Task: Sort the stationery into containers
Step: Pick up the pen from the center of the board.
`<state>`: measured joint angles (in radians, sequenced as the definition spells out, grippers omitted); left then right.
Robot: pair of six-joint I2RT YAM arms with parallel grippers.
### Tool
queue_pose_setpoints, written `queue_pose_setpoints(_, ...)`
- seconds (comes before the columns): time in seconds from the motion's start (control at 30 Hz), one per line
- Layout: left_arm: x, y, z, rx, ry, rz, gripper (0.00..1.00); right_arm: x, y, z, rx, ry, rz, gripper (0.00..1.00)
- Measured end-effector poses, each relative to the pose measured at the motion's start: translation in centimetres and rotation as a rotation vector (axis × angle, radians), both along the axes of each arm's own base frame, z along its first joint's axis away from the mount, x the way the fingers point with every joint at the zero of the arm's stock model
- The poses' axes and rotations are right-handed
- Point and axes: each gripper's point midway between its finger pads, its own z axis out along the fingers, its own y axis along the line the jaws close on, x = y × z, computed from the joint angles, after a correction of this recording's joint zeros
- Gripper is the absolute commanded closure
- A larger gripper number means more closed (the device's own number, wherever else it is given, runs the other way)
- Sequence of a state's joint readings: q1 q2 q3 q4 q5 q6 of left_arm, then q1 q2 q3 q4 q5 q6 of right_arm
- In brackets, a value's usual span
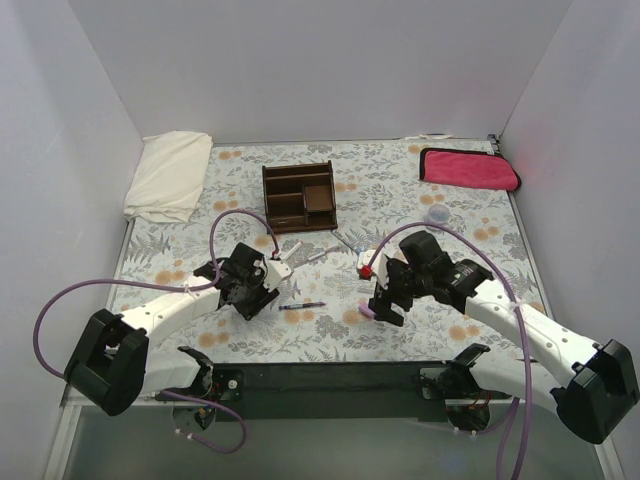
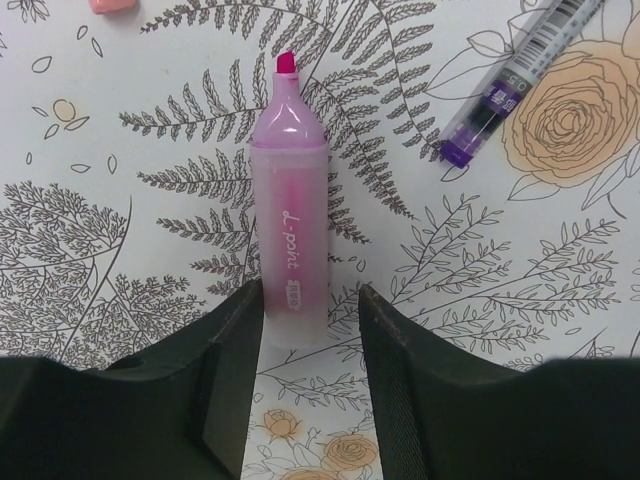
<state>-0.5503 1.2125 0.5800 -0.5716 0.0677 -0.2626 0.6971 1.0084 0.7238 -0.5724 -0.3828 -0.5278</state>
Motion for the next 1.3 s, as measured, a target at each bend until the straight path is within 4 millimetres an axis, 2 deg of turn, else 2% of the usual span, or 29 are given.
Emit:
queue_pose_setpoints(0.07,-0.1,-0.1,0.0,-0.007,0.007,0.003,0.66,-0.2,0.1,-0.1,-0.001,0.009,0.007,0.11)
queue_pose_setpoints(0.17,-0.3,-0.4,-0.2,-0.021,0.024,-0.002,0.8,-0.2,0.2,-0.2,-0.006,0.014,0.01,0.11)
queue_pose_setpoints(0.2,-0.4,-0.5,-0.2,-0.024,0.031,-0.003,0.85,-0.1,0.2,-0.2,-0.006,0.014,0.01,0.11)
queue_pose_setpoints(0.23,-0.4,-0.6,-0.3,-0.024,0.036,-0.002,0.96,-0.1,0.3,-0.1,-0.005,0.012,0.011,0.12)
queue_pose_setpoints(0.3,-0.3,-0.7,-0.3,-0.026,0.042,0.0,1.0,0.1,0.4,0.1,-0.006,-0.001,0.015,0.11)
queue_pose_setpoints(0.37,-0.2,-0.8,-0.3,-0.026,0.05,0.002,1.0,0.5,0.4,0.3,-0.014,-0.036,0.033,0.11)
queue_pose_setpoints(0.47,-0.2,-0.8,-0.2,-0.034,0.052,0.014,1.0,1.1,0.1,0.0,-0.047,-0.088,0.062,0.17)
queue_pose_setpoints(0.67,0.0,-0.5,-0.2,-0.055,0.059,0.055,1.0,1.1,-0.1,-3.5,-0.151,-0.01,0.117,0.21)
queue_pose_setpoints(0.83,0.1,-0.3,-0.1,-0.064,0.065,0.082,1.0,0.8,-0.1,-5.4,-0.186,0.073,0.095,0.23)
queue_pose_setpoints(1.1,-0.1,0.3,0.0,-0.068,0.082,0.133,1.0,1.8,1.5,-5.8,-0.155,0.094,0.002,0.25)
queue_pose_setpoints(1.3,-0.1,0.4,0.2,-0.075,0.078,0.147,1.0,0.8,2.8,-6.4,-0.143,0.125,-0.004,0.26)
